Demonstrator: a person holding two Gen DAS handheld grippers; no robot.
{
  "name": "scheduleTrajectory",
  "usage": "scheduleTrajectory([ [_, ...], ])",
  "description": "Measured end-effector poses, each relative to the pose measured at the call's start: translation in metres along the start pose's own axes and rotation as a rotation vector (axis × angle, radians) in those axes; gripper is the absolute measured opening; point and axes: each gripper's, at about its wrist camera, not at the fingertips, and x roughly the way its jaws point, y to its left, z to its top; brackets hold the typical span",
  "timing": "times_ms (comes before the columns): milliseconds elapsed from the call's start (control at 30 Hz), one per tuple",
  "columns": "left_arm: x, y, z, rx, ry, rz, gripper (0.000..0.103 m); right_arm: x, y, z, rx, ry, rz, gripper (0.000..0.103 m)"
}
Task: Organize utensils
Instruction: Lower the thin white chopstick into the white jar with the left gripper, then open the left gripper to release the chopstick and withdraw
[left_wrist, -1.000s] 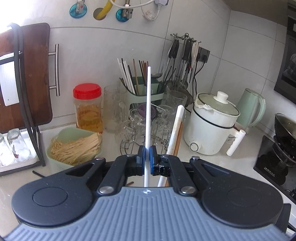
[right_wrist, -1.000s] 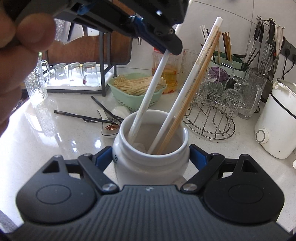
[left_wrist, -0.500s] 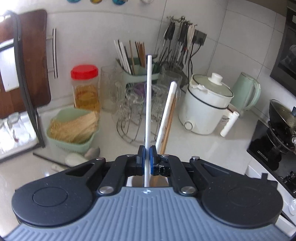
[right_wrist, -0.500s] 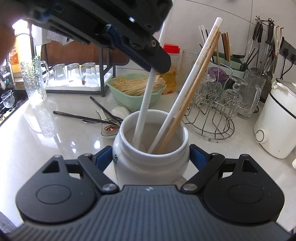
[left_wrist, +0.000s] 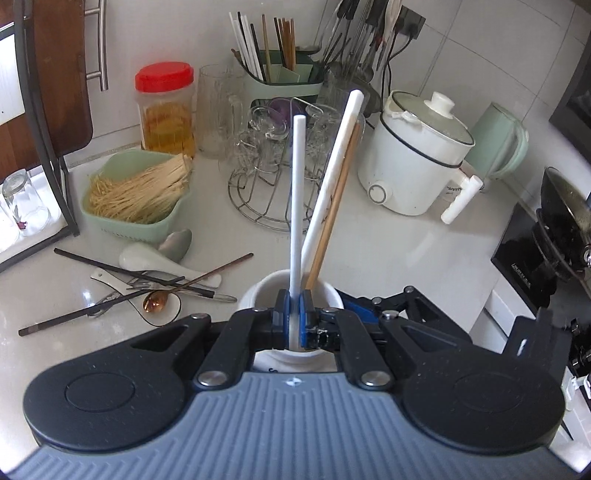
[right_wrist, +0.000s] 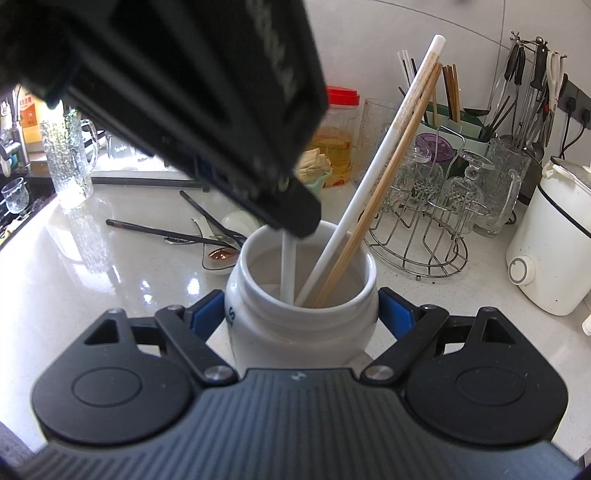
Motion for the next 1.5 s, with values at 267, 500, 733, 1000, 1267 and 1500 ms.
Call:
scheduleTrajectory([
  [267,0.003,0.000,0.003,-0.004,0.009,-0.006,0.006,0.000,0.000,0.001,0.000,0.000,0.001,0.091],
  [500,-0.010,0.002,0.004,-0.029,-0.032,-0.024,0.016,-0.001,0.000,-0.003,-0.007,-0.013,0.008,0.091],
  [733,-0.037,0.009,-0.004,-0.056,-0.089,-0.014,0.040,-0.002,-0.002,-0.004,-0.016,-0.019,0.022,0.090],
  [1000,-0.057,0.020,-0.022,-0.115,-0.117,0.057,0.040,-0.004,-0.006,-0.005,-0.029,-0.019,0.047,0.090],
  [1267,-0.058,0.021,-0.043,-0.135,-0.099,0.141,0.040,-0.011,-0.013,-0.008,-0.045,-0.010,0.066,0.090],
  [1500,-0.051,0.015,-0.063,-0.164,-0.077,0.196,0.040,-0.022,-0.025,-0.017,-0.054,-0.006,0.083,0.090],
])
